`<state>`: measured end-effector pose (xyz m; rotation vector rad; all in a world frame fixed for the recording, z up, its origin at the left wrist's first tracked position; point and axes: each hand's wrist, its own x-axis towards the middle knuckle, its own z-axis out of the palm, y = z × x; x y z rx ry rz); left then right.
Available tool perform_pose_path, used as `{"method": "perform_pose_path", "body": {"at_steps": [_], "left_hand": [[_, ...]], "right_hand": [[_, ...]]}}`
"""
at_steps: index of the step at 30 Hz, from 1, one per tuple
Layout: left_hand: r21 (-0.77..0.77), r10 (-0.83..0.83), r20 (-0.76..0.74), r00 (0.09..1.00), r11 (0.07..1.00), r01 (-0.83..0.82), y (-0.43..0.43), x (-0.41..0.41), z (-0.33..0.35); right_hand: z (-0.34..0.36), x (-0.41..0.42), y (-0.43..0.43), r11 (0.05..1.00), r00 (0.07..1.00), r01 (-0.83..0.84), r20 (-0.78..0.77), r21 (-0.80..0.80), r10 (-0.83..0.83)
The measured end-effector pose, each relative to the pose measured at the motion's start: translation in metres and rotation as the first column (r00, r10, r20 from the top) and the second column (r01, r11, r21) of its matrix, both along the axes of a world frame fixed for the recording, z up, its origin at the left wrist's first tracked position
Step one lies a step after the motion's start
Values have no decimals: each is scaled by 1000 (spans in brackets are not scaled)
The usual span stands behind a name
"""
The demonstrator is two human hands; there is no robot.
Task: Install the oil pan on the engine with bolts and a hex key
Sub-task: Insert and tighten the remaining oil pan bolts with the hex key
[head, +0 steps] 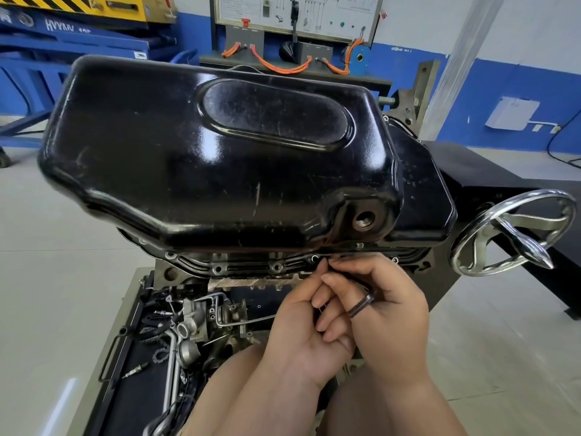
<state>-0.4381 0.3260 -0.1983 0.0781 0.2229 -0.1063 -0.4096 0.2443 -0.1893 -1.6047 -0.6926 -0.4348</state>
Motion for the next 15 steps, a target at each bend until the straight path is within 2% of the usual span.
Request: {"method": "perform_pose_path", "body": {"at_steps": [2, 4, 7, 9, 13, 15], "left_hand": [[-5, 11, -5, 1000, 1000, -11, 0, 0, -1], [21, 14, 1, 1000, 1000, -14, 0, 1, -1], [46, 1, 2, 1000, 999, -1, 0, 2, 0], [31, -5, 10, 1000, 999, 5, 1, 2, -1], [4, -13, 24, 1000, 1000, 12, 2, 1, -2], [-4, -5, 21, 1000, 1000, 5, 2, 1, 0]], "right_hand": [[-1, -1, -3, 997, 997, -3, 80, -82, 9], [0, -2, -6, 993, 994, -36, 95, -112, 47], [1, -1, -5, 997, 994, -60, 87, -52, 64], [0, -1, -3, 999, 994, -7, 107, -38, 11], [-8, 2, 1, 999, 995, 44, -95, -2, -44], [-6, 2, 1, 998, 998, 55, -35, -30, -56]]}}
